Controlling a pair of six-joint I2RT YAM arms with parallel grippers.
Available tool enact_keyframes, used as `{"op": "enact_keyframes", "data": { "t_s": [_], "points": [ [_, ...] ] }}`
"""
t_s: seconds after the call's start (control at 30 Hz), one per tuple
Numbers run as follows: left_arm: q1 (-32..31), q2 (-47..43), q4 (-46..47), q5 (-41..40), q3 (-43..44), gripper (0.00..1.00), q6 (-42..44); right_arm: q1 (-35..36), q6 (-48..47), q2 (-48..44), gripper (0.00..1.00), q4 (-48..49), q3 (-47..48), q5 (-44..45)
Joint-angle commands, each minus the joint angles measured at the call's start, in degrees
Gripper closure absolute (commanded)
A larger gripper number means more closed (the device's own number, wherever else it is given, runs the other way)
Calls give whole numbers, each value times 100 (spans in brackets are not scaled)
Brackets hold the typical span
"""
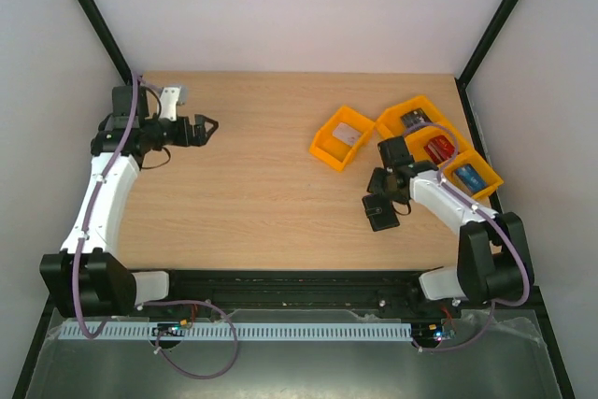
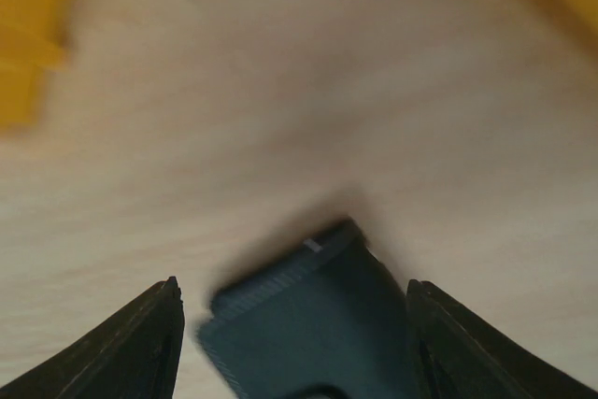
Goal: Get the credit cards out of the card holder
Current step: Pick up the card holder from the center of the board.
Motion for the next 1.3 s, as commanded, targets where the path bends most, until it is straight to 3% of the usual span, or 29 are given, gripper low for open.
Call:
{"op": "enact_keyframes", "data": {
  "t_s": [0.0,0.23,0.4,0.5,0.73,0.9,1.03,1.17,1.27],
  "points": [
    [10,6,-556,634,-204,1,-165,-35,331,-273,37,-782,-378,303],
    [17,46,-506,633,-314,0,-232,-36,582,-320,40,-190,-1102,221],
    [20,5,-496,566,-407,1,-241,-37,545,34,42,404,-1230,-791],
    [18,-11,-467,645,-457,1,-241,-40,553,87,51,701,-1378,-1262],
    [18,-41,-397,646,-543,0,-243,81,964,110,82,1622,-1892,-2392],
    [18,-136,-179,653,-813,1,-253,318,1385,-56,98,2159,-1913,-2649],
    [18,-214,-10,993,-1047,3,-295,646,1820,-370,98,2702,-1798,-2708],
    [-92,-285,285,1839,-1419,6,-459,1221,2112,-593,98,3382,-1374,-2589],
    [-390,-370,496,2287,-1608,2,-573,1701,2078,-560,98,3770,-938,-2328]
  ]
}}
